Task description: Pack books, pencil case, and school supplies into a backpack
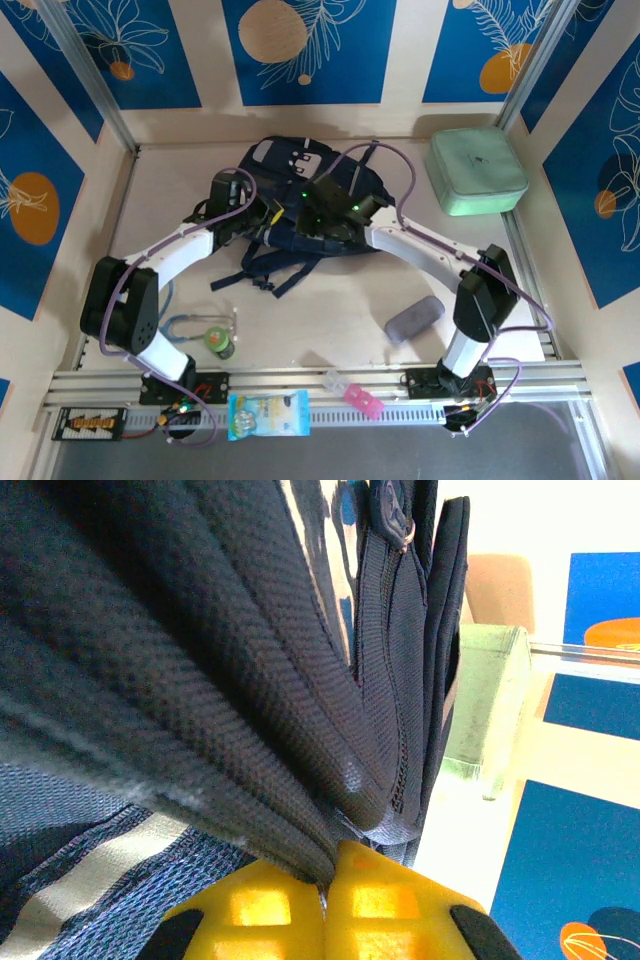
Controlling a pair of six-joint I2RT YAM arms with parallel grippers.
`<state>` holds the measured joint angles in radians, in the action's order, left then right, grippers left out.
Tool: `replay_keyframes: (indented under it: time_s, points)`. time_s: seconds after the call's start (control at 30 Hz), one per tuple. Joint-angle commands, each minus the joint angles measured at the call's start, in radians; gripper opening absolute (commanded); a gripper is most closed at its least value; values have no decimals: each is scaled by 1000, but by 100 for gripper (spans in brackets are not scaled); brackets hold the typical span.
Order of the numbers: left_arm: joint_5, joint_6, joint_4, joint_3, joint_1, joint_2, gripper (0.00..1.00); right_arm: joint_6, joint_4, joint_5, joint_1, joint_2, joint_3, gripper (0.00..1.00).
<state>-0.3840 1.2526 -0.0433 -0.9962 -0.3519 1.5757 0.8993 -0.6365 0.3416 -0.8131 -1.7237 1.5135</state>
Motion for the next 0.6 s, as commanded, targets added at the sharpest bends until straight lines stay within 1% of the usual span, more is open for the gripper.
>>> replay_keyframes:
  time_s: [0.0, 0.07, 0.17, 0.27, 0.33, 0.4, 0.47, 0.57]
  points:
    - [-37, 12, -58, -47, -18, -4, 0, 102, -88, 56, -7, -87, 88, 32]
    - [-42, 22, -68, -40, -18, -7, 0, 112, -99, 71, -12, -121, 128, 34]
    - [-52, 36, -78, -38, -18, -12, 0, 113, -88, 60, -15, -158, 156, 38]
    - [-66, 57, -104, -36, -18, -14, 0, 120, -98, 58, -15, -197, 185, 38]
    - [-73, 71, -116, -35, -18, -16, 0, 129, -106, 59, -14, -224, 202, 36]
    - [-79, 76, -122, -33, -18, -19, 0, 133, -108, 59, -12, -246, 218, 36]
    - [-82, 78, -122, -33, -18, -20, 0, 138, -132, 64, -12, -272, 248, 38]
    - [-84, 78, -122, -32, -18, -23, 0, 153, -180, 105, -14, -304, 288, 43]
